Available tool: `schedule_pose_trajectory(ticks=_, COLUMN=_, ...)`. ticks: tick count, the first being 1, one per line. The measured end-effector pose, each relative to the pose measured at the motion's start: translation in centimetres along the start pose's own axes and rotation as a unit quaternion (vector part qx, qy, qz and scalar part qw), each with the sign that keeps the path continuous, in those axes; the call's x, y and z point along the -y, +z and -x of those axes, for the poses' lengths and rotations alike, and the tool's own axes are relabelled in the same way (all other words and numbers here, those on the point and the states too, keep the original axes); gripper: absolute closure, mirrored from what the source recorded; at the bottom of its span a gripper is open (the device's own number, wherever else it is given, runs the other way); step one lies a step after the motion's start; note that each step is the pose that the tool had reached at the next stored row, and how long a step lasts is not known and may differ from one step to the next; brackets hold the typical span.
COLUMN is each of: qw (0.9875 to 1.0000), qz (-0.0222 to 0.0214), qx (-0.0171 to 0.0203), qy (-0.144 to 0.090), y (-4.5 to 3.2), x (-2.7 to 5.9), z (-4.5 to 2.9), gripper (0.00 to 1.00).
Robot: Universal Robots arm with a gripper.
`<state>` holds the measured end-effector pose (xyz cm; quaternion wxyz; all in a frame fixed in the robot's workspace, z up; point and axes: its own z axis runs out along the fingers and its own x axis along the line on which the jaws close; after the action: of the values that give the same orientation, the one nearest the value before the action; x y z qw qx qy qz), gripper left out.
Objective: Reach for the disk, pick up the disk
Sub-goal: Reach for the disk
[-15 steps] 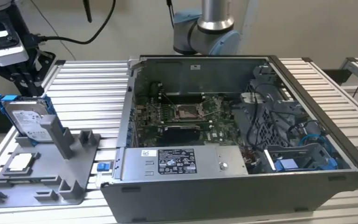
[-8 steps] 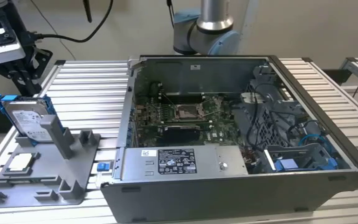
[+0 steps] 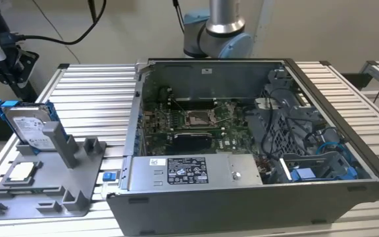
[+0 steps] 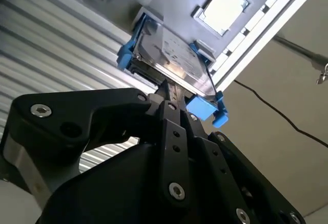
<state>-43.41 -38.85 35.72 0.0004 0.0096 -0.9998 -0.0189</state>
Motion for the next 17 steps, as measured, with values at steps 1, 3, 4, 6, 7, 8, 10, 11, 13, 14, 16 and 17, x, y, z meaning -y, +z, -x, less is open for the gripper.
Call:
schedule_pose_trajectory(ticks=1, qw=1.0000, qz=0.0000, qx=0.0000, qy=0.000, y=0.02, x=-0.17, z=-0.42, gripper=1.00)
schedule_pose_trajectory(ticks=3, qw=1.0000, qz=0.0000, qx=0.0000, qy=0.000, y=0.06, x=-0.36, z=-1.12, gripper=1.00)
schedule_pose_trajectory(ticks=4, qw=1.0000, qz=0.0000, qx=0.0000, qy=0.000, y=0.07, x=-0.41, z=-1.41, gripper=1.00)
schedule_pose_trajectory(ticks=6, qw=1.0000, qz=0.0000, qx=0.0000, qy=0.000, y=0.10, x=-0.49, z=-1.92, gripper=1.00)
schedule_pose_trajectory(ticks=7, qw=1.0000, qz=0.0000, qx=0.0000, qy=0.000, y=0.12, x=-0.51, z=-2.10, gripper=1.00)
schedule_pose_trajectory(ticks=8, qw=1.0000, qz=0.0000, qx=-0.0001, qy=0.000, y=0.13, x=-0.53, z=-2.26, gripper=1.00)
schedule_pose_trajectory(ticks=10, qw=1.0000, qz=0.0000, qx=-0.0004, qy=0.000, y=0.16, x=-0.56, z=-2.53, gripper=1.00)
schedule_pose_trajectory(ticks=11, qw=1.0000, qz=0.0001, qx=-0.0010, qy=0.000, y=0.18, x=-0.57, z=-2.64, gripper=1.00)
schedule_pose_trajectory(ticks=13, qw=1.0000, qz=0.0000, qx=-0.0029, qy=0.000, y=0.22, x=-0.58, z=-2.85, gripper=1.00)
schedule_pose_trajectory(ticks=14, qw=1.0000, qz=0.0000, qx=-0.0039, qy=0.000, y=0.23, x=-0.58, z=-2.96, gripper=1.00)
schedule_pose_trajectory(ticks=16, qw=1.0000, qz=0.0001, qx=-0.0049, qy=0.000, y=0.27, x=-0.58, z=-3.11, gripper=1.00)
schedule_pose_trajectory(ticks=17, qw=1.0000, qz=0.0001, qx=-0.0051, qy=0.000, y=0.27, x=-0.58, z=-3.16, gripper=1.00)
